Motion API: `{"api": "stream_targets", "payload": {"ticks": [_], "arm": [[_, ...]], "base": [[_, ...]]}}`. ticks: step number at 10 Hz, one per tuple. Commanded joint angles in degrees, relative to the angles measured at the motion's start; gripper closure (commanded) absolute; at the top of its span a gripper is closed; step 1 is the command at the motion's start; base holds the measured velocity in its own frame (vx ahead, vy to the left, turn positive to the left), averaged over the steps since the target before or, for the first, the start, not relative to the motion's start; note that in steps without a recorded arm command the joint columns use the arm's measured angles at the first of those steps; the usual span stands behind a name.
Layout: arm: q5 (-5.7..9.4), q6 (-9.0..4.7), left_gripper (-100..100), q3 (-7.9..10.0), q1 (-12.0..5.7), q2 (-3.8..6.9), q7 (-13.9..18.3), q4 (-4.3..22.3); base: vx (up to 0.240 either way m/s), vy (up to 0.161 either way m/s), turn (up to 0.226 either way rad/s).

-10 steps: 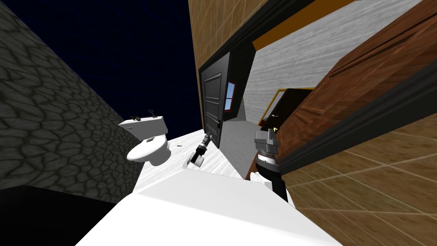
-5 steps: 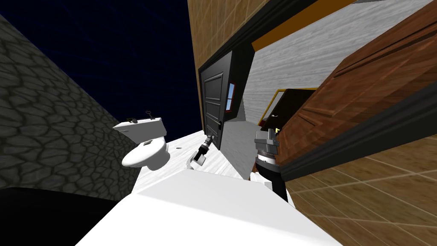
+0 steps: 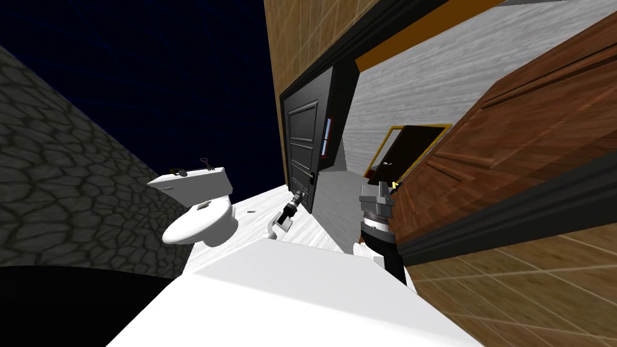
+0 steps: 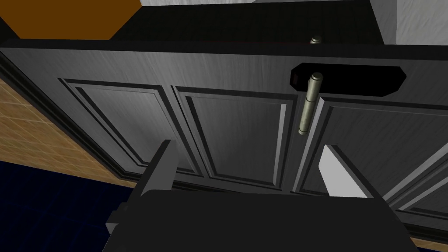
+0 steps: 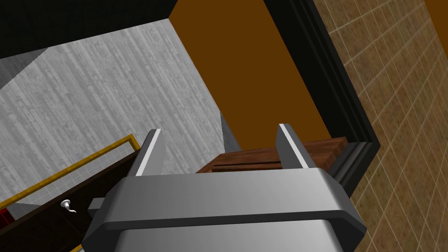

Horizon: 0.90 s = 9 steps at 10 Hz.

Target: Push the door open

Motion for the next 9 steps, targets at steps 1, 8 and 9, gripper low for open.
{"api": "stream_targets", "payload": {"ticks": [1, 8, 9], "arm": [[-0.2, -0.27, -100, -0.53, -1.41, -0.46, 0.3, 2.4], [-0.75, -0.48, -100, -2.76, -6.94, -1.33, 2.1, 10.7], [-0.83, -0.51, -100, -3.06, -7.7, -1.49, 2.3, 11.9]], "base": [[0.117, 0.108, -0.031], [0.085, 0.107, -0.034], [0.075, 0.099, -0.029]]}}
